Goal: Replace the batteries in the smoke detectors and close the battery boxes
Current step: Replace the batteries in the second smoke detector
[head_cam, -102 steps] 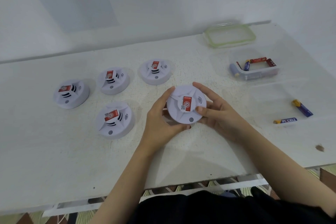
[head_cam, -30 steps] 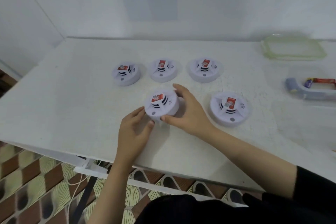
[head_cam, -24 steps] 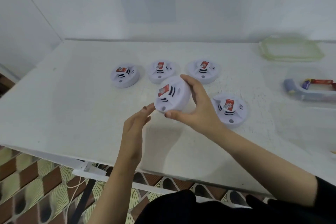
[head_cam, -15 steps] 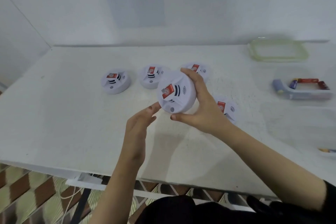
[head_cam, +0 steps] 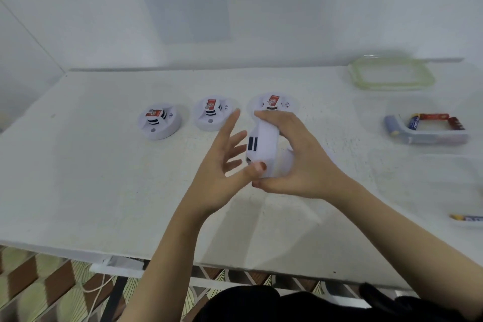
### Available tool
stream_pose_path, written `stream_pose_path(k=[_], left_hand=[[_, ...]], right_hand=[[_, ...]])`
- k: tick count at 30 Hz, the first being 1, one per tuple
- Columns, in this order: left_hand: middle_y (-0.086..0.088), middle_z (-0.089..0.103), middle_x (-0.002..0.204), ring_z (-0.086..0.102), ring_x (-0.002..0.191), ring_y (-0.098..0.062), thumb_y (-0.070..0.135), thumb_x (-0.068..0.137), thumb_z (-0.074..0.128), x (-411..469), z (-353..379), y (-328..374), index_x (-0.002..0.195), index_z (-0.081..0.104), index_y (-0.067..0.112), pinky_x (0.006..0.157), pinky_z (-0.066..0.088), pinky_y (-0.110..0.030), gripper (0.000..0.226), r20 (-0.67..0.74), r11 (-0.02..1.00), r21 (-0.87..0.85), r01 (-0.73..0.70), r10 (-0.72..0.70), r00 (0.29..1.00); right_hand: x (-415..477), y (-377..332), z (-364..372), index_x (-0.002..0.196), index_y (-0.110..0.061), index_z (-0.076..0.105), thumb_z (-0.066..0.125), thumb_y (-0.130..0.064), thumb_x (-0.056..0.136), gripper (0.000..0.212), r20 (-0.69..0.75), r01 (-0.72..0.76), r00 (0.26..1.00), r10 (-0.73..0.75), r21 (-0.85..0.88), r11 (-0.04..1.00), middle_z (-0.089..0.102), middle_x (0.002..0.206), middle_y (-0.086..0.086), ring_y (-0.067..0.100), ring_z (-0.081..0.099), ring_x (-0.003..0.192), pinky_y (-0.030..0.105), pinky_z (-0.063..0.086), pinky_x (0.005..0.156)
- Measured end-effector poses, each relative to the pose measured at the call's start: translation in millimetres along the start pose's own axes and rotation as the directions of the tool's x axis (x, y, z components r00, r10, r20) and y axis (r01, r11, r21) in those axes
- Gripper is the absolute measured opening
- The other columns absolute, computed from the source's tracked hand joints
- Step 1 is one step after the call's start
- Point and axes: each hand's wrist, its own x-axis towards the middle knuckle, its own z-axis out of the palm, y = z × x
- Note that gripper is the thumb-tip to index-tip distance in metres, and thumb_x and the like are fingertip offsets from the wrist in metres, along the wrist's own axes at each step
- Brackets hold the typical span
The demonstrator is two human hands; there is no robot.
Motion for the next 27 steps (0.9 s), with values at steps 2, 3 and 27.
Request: stream_pose_path(k=[2, 3, 27], left_hand=[[0.001, 0.057, 0.137, 0.059, 0.121, -0.017, 0.044, 0.064, 0.078, 5.9, 0.9, 3.1, 0.144, 0.029, 0.051, 0.097, 0.052, -0.041, 0.094, 0.062, 0.999, -0.043, -0.011, 0.014, 0.998], [-0.001, 0.062, 0.130, 0.063, 0.115, -0.019, 0.039, 0.063, 0.079, 8.1, 1.8, 3.8, 0.144, 0.032, 0.047, 0.093, 0.054, -0.040, 0.094, 0.073, 0.998, -0.066, -0.017, 0.022, 0.997], [0.007, 0.055, 0.141, 0.050, 0.131, -0.013, 0.018, 0.063, 0.082, -3.3, -8.6, -9.0, 0.145, 0.038, 0.023, 0.090, 0.052, -0.025, 0.094, 0.134, 0.988, -0.153, -0.030, 0.051, 0.990]], right_hand=[[-2.3, -0.4, 0.5, 0.141, -0.029, 0.027, 0.086, -0.027, 0.061, 0.099, 0.059, -0.014, 0.998, 0.014, -0.004, 1.000, 0.040, 0.136, -0.010, 0.007, 0.041, 0.126, 0.023, 0.038, 0.101], [-3.7, -0.6, 0.9, 0.142, -0.029, 0.025, 0.086, -0.029, 0.061, 0.101, 0.075, -0.021, 0.997, 0.021, 0.002, 1.000, 0.038, 0.138, -0.013, 0.007, 0.040, 0.127, 0.025, 0.038, 0.102], [-22.8, 9.0, -22.3, 0.137, -0.042, 0.036, 0.087, -0.034, 0.058, 0.094, 0.109, -0.056, 0.992, 0.056, -0.003, 0.998, 0.042, 0.136, -0.025, -0.001, 0.038, 0.128, 0.026, 0.035, 0.105]])
